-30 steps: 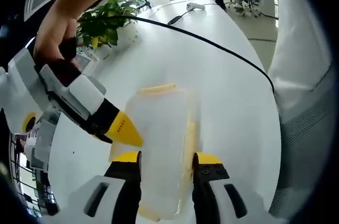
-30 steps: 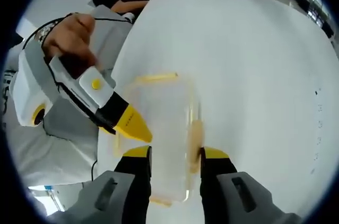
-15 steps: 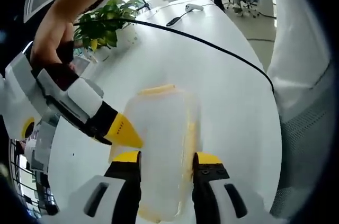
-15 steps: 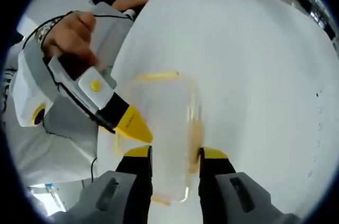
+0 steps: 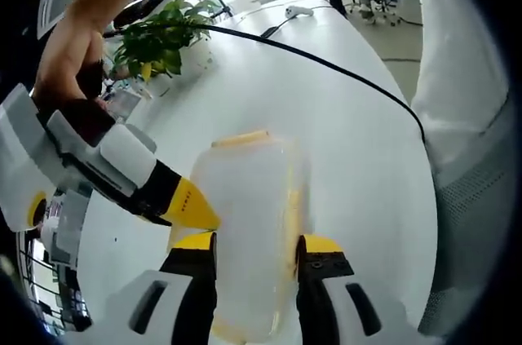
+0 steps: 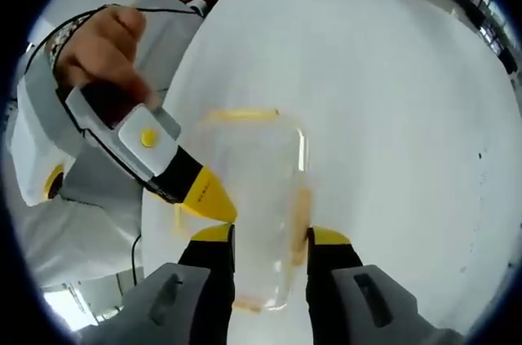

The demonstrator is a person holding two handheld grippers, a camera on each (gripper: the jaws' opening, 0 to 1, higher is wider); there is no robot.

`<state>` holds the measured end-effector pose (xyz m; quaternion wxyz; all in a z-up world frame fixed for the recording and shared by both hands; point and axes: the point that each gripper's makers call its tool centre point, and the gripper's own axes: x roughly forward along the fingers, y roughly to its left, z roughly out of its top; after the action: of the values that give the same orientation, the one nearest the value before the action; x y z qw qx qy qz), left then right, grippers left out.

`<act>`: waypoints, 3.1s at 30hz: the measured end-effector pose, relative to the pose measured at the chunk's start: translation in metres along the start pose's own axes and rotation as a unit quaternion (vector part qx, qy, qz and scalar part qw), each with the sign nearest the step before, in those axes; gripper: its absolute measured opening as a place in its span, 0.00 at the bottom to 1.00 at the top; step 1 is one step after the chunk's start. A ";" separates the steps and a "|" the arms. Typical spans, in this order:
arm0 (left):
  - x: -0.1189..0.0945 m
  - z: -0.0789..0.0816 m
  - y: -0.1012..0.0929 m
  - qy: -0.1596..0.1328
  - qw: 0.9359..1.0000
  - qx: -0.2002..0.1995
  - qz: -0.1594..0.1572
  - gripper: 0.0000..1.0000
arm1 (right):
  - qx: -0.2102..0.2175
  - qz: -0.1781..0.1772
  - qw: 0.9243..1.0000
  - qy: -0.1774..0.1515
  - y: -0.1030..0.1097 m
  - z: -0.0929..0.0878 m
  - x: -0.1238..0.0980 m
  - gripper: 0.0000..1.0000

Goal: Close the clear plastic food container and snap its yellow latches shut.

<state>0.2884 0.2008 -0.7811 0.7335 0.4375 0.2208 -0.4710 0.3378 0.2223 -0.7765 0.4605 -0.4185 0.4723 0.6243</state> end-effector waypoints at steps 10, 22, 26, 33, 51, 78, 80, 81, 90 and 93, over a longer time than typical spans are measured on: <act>0.001 -0.001 -0.002 -0.008 1.000 0.004 0.004 0.32 | -0.024 -0.030 0.999 0.005 0.000 0.002 0.004 0.27; -0.001 -0.006 -0.004 -0.002 1.000 0.017 0.015 0.31 | -0.030 -0.007 0.998 0.048 0.002 0.005 0.009 0.25; -0.002 -0.006 -0.006 -0.003 1.000 0.019 0.015 0.31 | -0.034 0.019 0.997 0.059 0.001 0.001 0.013 0.24; -0.002 -0.006 -0.006 0.000 1.000 0.020 0.021 0.32 | -0.023 0.019 0.997 0.077 0.003 0.001 0.013 0.27; -0.001 0.000 -0.001 -0.062 0.998 -0.013 0.018 0.36 | 0.015 -0.046 0.996 -0.072 0.002 -0.002 0.002 0.32; -0.043 -0.047 0.029 0.052 0.980 -0.140 -0.128 0.88 | 0.010 -0.083 0.992 -0.098 0.039 -0.046 -0.005 0.72; -0.042 -0.055 0.030 0.072 0.982 -0.116 -0.133 0.89 | 0.009 -0.089 0.991 -0.098 0.040 -0.047 -0.004 0.76; -0.040 -0.055 0.030 0.075 0.981 -0.116 -0.138 0.89 | 0.010 -0.095 0.990 -0.104 0.039 -0.045 -0.004 0.75; -0.026 -0.052 0.022 0.076 0.976 -0.092 -0.180 0.90 | 0.018 -0.099 0.991 -0.093 0.039 -0.049 0.008 0.78; -0.021 -0.054 0.019 0.081 0.973 -0.093 -0.193 0.91 | 0.024 -0.098 0.991 -0.086 0.038 -0.053 0.012 0.80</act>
<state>0.3003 0.2604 -0.7859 0.6458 0.3531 0.4024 -0.5444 0.3028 0.1681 -0.7913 0.5687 -0.3960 0.4023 0.5983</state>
